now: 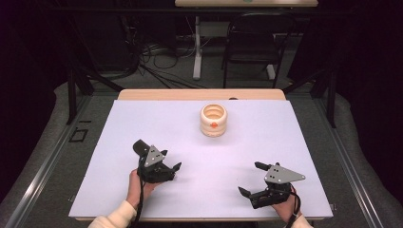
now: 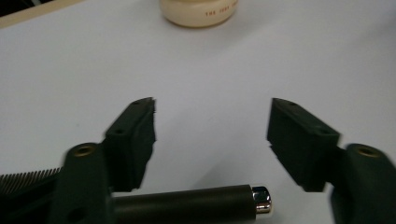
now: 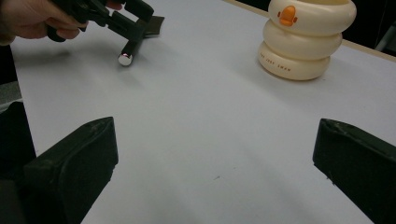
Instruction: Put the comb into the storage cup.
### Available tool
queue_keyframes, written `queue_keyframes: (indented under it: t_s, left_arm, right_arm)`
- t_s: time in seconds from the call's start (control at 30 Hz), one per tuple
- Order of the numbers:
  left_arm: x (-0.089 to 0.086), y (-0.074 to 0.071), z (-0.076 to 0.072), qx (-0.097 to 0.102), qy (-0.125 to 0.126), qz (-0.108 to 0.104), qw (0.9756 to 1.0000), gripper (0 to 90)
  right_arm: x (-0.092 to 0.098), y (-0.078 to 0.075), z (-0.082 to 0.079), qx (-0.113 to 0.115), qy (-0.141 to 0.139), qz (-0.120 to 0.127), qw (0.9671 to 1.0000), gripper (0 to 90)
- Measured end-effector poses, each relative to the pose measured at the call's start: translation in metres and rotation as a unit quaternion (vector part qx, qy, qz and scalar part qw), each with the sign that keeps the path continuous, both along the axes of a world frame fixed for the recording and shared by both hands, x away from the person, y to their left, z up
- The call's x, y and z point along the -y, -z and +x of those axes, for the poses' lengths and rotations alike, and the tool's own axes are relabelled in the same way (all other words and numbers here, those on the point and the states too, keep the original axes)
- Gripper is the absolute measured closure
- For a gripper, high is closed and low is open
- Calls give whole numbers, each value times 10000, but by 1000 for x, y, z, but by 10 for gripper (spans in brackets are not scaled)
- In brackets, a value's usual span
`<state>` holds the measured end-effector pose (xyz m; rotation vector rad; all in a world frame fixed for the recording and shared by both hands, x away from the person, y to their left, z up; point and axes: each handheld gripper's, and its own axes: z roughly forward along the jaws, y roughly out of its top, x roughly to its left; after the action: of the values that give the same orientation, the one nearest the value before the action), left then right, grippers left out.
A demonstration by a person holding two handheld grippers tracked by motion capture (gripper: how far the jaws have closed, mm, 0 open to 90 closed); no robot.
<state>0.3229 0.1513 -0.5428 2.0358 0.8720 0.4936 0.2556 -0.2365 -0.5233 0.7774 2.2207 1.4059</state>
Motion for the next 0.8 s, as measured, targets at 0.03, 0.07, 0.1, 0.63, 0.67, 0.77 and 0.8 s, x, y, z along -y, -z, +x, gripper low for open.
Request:
queue_keyframes:
  t_s: [0.03,0.07,0.1,0.63,0.67,0.77,0.8]
  left_arm:
    - [1,2,1,-85,-2,16,10000,396]
    - [2,3,2,-156,32,53,9999,440]
    - [3,4,2,-186,34,65,9998,483]
    - [6,8,3,-475,427,-21,9980,899]
    - [6,8,3,-515,425,-41,9978,900]
    - [7,10,3,-543,480,52,9974,900]
    - [7,10,3,-562,485,68,9972,900]
  right_arm:
    - [0,0,0,-8,1,15,10000,0]
    - [0,1,1,-9,-1,3,10000,0]
    - [0,1,1,-13,-2,13,10000,0]
    - [-1,1,1,-25,-11,-6,10000,0]
    - [-1,1,1,-24,-13,-6,10000,0]
    - [-1,1,0,-16,-18,-8,10000,0]
    - [-1,1,0,-17,-17,-5,10000,0]
